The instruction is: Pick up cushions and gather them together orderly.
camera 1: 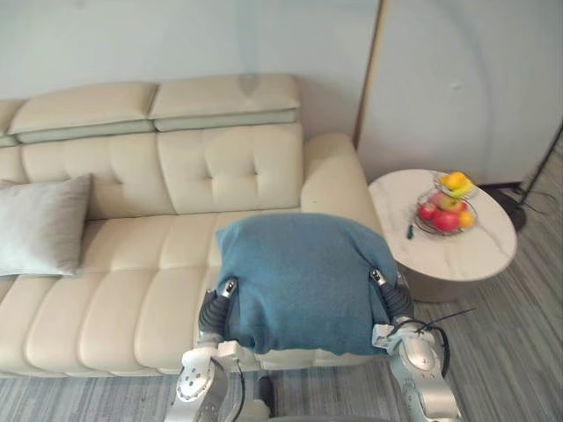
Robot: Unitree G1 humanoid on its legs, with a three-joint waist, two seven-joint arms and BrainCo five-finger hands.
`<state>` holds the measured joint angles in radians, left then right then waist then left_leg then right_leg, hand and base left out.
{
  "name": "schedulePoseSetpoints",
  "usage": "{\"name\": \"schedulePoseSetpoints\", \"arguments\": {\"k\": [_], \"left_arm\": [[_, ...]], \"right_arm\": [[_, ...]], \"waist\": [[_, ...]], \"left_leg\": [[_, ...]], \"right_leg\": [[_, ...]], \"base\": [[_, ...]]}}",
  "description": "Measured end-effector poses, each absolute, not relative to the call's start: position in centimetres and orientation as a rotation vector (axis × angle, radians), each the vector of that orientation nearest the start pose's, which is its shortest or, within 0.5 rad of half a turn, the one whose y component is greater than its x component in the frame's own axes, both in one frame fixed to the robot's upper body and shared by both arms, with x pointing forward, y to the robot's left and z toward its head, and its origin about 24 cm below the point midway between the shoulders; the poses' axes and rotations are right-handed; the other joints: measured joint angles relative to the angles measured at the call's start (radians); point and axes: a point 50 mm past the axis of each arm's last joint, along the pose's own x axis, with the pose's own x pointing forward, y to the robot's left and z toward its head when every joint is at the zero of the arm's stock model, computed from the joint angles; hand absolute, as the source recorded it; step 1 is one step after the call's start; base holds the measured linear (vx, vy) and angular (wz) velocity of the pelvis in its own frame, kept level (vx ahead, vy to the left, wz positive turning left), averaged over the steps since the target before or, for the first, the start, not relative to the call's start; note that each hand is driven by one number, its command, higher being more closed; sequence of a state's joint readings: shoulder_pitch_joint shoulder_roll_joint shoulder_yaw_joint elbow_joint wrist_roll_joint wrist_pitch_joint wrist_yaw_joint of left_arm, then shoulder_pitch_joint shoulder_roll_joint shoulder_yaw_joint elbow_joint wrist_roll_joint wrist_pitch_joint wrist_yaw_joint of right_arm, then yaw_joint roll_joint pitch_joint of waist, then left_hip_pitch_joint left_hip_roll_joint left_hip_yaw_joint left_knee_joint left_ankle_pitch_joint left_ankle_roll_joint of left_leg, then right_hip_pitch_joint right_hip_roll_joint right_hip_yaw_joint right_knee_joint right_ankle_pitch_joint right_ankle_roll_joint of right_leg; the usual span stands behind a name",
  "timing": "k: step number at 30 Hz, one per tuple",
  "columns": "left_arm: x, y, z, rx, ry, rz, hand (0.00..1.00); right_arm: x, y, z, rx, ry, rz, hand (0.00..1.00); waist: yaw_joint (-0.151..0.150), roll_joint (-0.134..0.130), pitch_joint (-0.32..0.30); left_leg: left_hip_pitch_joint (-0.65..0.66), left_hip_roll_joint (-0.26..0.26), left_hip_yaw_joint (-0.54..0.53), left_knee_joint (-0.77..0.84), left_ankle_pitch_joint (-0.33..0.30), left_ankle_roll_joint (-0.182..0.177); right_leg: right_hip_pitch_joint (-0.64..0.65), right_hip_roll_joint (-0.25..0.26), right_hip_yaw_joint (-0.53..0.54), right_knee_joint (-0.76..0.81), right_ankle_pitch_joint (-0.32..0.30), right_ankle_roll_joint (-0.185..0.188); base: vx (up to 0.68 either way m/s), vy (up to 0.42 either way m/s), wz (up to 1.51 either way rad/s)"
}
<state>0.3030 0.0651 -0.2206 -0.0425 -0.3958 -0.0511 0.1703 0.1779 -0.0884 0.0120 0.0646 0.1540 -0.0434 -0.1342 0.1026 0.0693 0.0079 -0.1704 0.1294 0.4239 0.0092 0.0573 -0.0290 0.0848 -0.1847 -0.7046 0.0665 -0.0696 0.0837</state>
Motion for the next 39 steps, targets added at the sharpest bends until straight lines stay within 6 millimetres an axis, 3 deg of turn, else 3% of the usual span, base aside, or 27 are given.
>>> {"name": "schedulePoseSetpoints", "arguments": {"k": [4, 6, 7, 8, 9, 10, 11, 12, 13, 16, 17, 19, 21, 23, 25, 26, 27, 28, 29, 30, 31, 33, 39], "left_arm": [[18.6, 12.9, -1.5, -0.341, 0.273, 0.064, 1.00], [18.8, 12.4, -1.6, -0.341, 0.283, 0.046, 1.00], [19.0, 12.2, -1.7, -0.338, 0.285, 0.035, 1.00], [19.2, 12.3, -1.6, -0.327, 0.286, 0.028, 1.00], [19.3, 12.6, -1.6, -0.308, 0.285, 0.024, 1.00], [19.3, 12.9, -1.6, -0.291, 0.282, 0.022, 1.00], [19.4, 13.1, -1.5, -0.283, 0.281, 0.020, 1.00], [19.3, 13.3, -1.6, -0.273, 0.282, 0.019, 1.00], [19.3, 13.3, -1.6, -0.269, 0.286, 0.018, 1.00], [19.0, 13.3, -1.9, -0.265, 0.307, 0.017, 1.00], [18.9, 13.1, -1.9, -0.265, 0.311, 0.007, 1.00], [18.8, 12.7, -1.8, -0.270, 0.315, -0.006, 1.00], [18.8, 12.3, -1.1, -0.285, 0.289, -0.012, 1.00], [18.9, 12.3, -0.8, -0.292, 0.276, -0.013, 1.00], [18.9, 12.2, -0.7, -0.307, 0.269, -0.012, 1.00], [18.9, 12.1, -0.6, -0.311, 0.268, -0.012, 1.00], [18.9, 12.0, -0.5, -0.321, 0.261, -0.010, 1.00], [18.9, 11.9, -0.5, -0.325, 0.258, -0.010, 1.00], [18.9, 11.7, -0.4, -0.336, 0.257, -0.009, 1.00], [18.8, 11.6, -0.5, -0.339, 0.265, -0.010, 1.00], [18.8, 11.6, -0.5, -0.336, 0.266, -0.010, 1.00], [18.5, 11.5, -0.8, -0.317, 0.283, -0.028, 1.00], [18.1, 11.3, -1.2, -0.277, 0.309, -0.067, 1.00]], "right_arm": [[21.4, -18.6, -1.2, 0.026, 0.216, -0.219, 1.00], [21.5, -19.0, -1.6, 0.011, 0.234, -0.243, 1.00], [21.4, -19.3, -1.9, 0.010, 0.247, -0.253, 1.00], [21.4, -19.2, -2.3, 0.011, 0.269, -0.254, 1.00], [21.4, -19.0, -2.6, 0.016, 0.286, -0.251, 1.00], [21.4, -18.8, -2.6, 0.026, 0.285, -0.247, 1.00], [21.5, -18.6, -2.6, 0.032, 0.282, -0.247, 1.00], [21.5, -18.5, -2.5, 0.040, 0.279, -0.244, 1.00], [21.5, -18.4, -2.5, 0.044, 0.278, -0.243, 1.00], [20.9, -18.3, -2.5, 0.053, 0.279, -0.250, 1.00], [20.1, -18.5, -2.5, 0.054, 0.281, -0.262, 1.00], [19.5, -18.9, -2.2, 0.049, 0.274, -0.278, 1.00], [19.4, -19.0, -1.3, 0.051, 0.236, -0.285, 1.00], [19.5, -19.0, -0.3, 0.049, 0.194, -0.284, 1.00], [20.1, -19.0, 0.8, 0.048, 0.144, -0.280, 1.00], [20.2, -19.0, 0.9, 0.048, 0.136, -0.280, 1.00], [20.4, -19.0, 1.1, 0.047, 0.124, -0.281, 1.00], [20.4, -19.0, 1.1, 0.047, 0.123, -0.283, 1.00], [20.3, -19.1, 1.1, 0.045, 0.127, -0.292, 1.00], [20.1, -19.3, 0.8, 0.046, 0.141, -0.303, 1.00], [20.0, -19.3, 0.6, 0.050, 0.149, -0.307, 1.00], [19.3, -19.3, -0.1, 0.067, 0.189, -0.328, 1.00], [18.0, -19.6, -1.4, 0.043, 0.256, -0.357, 1.00]], "waist": [[-0.002, 0.001, -0.003], [-0.010, -0.001, 0.001], [-0.013, 0.001, 0.003], [-0.022, -0.007, 0.012], [-0.039, -0.016, 0.022], [-0.049, -0.018, 0.031], [-0.056, -0.022, 0.037], [-0.066, -0.031, 0.044], [-0.068, -0.040, 0.048], [-0.066, -0.054, 0.061], [-0.072, -0.058, 0.060], [-0.072, -0.061, 0.060], [-0.064, -0.044, 0.060], [-0.049, -0.046, 0.062], [-0.019, -0.056, 0.063], [-0.019, -0.056, 0.062], [-0.018, -0.051, 0.058], [-0.018, -0.048, 0.056], [-0.018, -0.031, 0.046], [-0.017, -0.016, 0.030], [-0.020, -0.023, 0.028], [-0.043, -0.067, 0.029], [-0.052, -0.089, 0.017]], "left_leg": [[0.034, -0.074, -0.008, -0.068, 0.053, 0.042], [0.047, -0.112, -0.025, -0.058, 0.029, 0.071], [0.063, -0.126, -0.031, -0.058, 0.012, 0.072], [0.097, -0.148, -0.045, -0.058, -0.014, 0.096], [0.114, -0.151, -0.071, -0.057, -0.030, 0.105], [0.119, -0.148, -0.101, -0.060, -0.032, 0.109], [0.121, -0.146, -0.115, -0.061, -0.033, 0.110], [0.121, -0.146, -0.132, -0.069, -0.032, 0.109], [0.129, -0.153, -0.132, -0.074, -0.024, 0.096], [0.159, -0.191, -0.179, -0.071, -0.041, 0.096], [0.161, -0.205, -0.211, -0.046, -0.062, 0.094], [0.161, -0.224, -0.259, 0.014, -0.108, 0.090], [0.104, -0.193, -0.265, 0.188, -0.180, 0.043], [0.041, -0.163, -0.212, 0.380, -0.205, 0.016], [-0.036, -0.045, -0.169, 0.581, -0.282, 0.041], [-0.036, -0.015, -0.174, 0.584, -0.285, 0.035], [-0.033, 0.046, -0.191, 0.522, -0.279, 0.015], [-0.028, 0.063, -0.207, 0.486, -0.269, 0.005], [0.003, 0.093, -0.278, 0.350, -0.176, -0.007], [0.035, 0.083, -0.331, 0.270, -0.155, -0.091], [0.044, 0.077, -0.321, 0.244, -0.153, -0.093], [0.072, 0.019, -0.290, 0.176, -0.141, -0.095], [0.146, -0.038, -0.242, 0.093, -0.130, -0.076]], "right_leg": [[0.007, -0.059, -0.008, 0.012, 0.012, 0.030], [-0.010, -0.133, -0.017, 0.137, 0.005, 0.031], [-0.030, -0.177, -0.018, 0.238, -0.010, 0.004], [-0.076, -0.238, 0.033, 0.396, -0.015, -0.061], [-0.122, -0.220, 0.166, 0.480, -0.064, -0.054], [-0.160, -0.162, 0.266, 0.509, -0.107, -0.022], [-0.183, -0.118, 0.319, 0.509, -0.128, -0.003], [-0.226, -0.039, 0.402, 0.474, -0.154, 0.019], [-0.249, -0.003, 0.427, 0.440, -0.157, 0.021], [-0.285, 0.070, 0.477, 0.358, -0.150, 0.008], [-0.271, 0.086, 0.507, 0.306, -0.118, -0.050], [-0.227, 0.073, 0.493, 0.267, -0.102, -0.082], [-0.155, 0.076, 0.430, 0.213, -0.097, -0.088], [-0.097, 0.080, 0.415, 0.163, -0.091, -0.096], [-0.037, 0.087, 0.418, 0.119, -0.089, -0.099], [-0.035, 0.088, 0.419, 0.115, -0.089, -0.099], [-0.032, 0.092, 0.435, 0.104, -0.086, -0.095], [-0.031, 0.093, 0.442, 0.102, -0.085, -0.092], [-0.039, 0.100, 0.464, 0.096, -0.080, -0.083], [-0.048, 0.102, 0.496, 0.075, -0.064, -0.056], [-0.050, 0.095, 0.505, 0.062, -0.055, -0.042], [-0.047, 0.040, 0.518, 0.021, -0.026, -0.004], [-0.033, -0.011, 0.554, 0.008, -0.008, 0.017]], "base": [[0.08, 0.188, 0.22], [0.12, 0.220, 0.28], [0.12, 0.228, 0.25], [0.11, 0.212, 0.36], [0.15, 0.244, 0.54], [0.10, 0.113, 0.61], [0.10, 0.060, 0.68], [0.11, 0.051, 0.54], [0.16, 0.050, 0.44], [0.19, 0.004, 0.53], [0.21, -0.057, 0.79], [0.25, -0.075, 0.85], [0.24, -0.043, 0.67], [0.20, -0.044, 0.29], [0.16, -0.017, -0.16], [0.15, 0.017, -0.23], [0.09, 0.025, -0.23], [0.18, 0.167, -0.43], [0.19, 0.268, -0.53], [0.22, 0.319, -0.55], [0.14, 0.268, -0.35], [0.08, 0.224, -0.14], [0.03, 0.123, -0.19]]}}
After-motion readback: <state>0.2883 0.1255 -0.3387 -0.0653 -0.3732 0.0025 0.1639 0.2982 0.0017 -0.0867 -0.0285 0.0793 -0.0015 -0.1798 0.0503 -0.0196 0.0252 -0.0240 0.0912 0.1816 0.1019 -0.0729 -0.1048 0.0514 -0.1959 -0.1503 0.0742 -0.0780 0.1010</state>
